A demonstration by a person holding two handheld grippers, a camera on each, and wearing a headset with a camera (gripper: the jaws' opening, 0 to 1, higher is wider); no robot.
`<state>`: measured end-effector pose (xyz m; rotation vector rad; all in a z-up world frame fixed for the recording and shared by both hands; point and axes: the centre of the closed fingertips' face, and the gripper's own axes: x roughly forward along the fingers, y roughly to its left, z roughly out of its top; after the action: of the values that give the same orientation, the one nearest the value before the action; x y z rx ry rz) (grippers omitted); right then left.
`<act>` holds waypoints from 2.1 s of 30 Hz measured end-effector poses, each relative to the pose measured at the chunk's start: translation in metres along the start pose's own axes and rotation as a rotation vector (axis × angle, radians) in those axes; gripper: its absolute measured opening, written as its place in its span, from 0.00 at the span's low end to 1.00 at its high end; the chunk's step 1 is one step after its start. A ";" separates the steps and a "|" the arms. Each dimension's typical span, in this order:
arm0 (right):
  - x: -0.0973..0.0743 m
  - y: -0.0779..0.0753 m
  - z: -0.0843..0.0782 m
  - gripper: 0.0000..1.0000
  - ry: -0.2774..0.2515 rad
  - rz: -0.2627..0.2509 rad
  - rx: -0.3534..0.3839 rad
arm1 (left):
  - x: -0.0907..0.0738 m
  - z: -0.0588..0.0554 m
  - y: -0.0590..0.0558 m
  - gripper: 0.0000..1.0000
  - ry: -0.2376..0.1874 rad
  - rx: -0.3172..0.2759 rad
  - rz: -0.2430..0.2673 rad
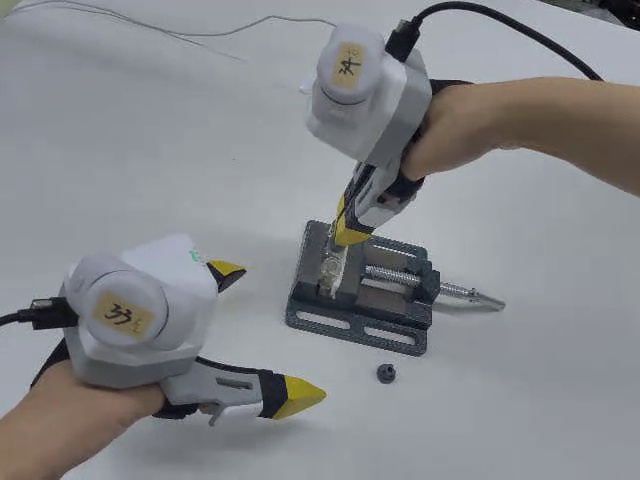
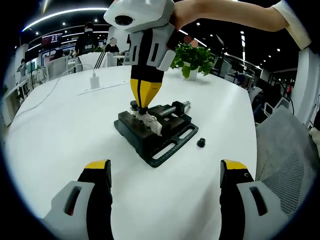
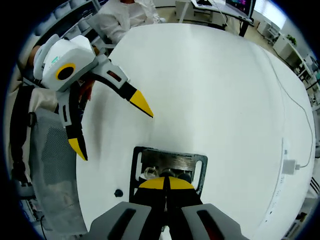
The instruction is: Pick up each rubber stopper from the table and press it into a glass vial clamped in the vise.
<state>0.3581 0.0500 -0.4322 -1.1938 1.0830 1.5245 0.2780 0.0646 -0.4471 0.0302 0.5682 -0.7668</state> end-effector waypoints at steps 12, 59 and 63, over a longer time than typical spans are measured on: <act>0.004 -0.003 -0.002 0.00 0.083 0.011 -0.043 | 0.001 0.000 0.009 0.89 -0.005 -0.023 0.020; -0.003 0.006 -0.007 0.00 -0.155 -0.117 0.036 | -0.016 0.020 0.000 0.88 -0.029 0.034 0.072; -0.003 0.007 -0.007 0.00 -0.137 -0.122 -0.003 | -0.018 0.020 0.001 0.88 -0.028 0.034 0.076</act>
<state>0.3530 0.0415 -0.4297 -1.1191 0.9014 1.4908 0.2778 0.0719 -0.4214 0.0721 0.5244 -0.7019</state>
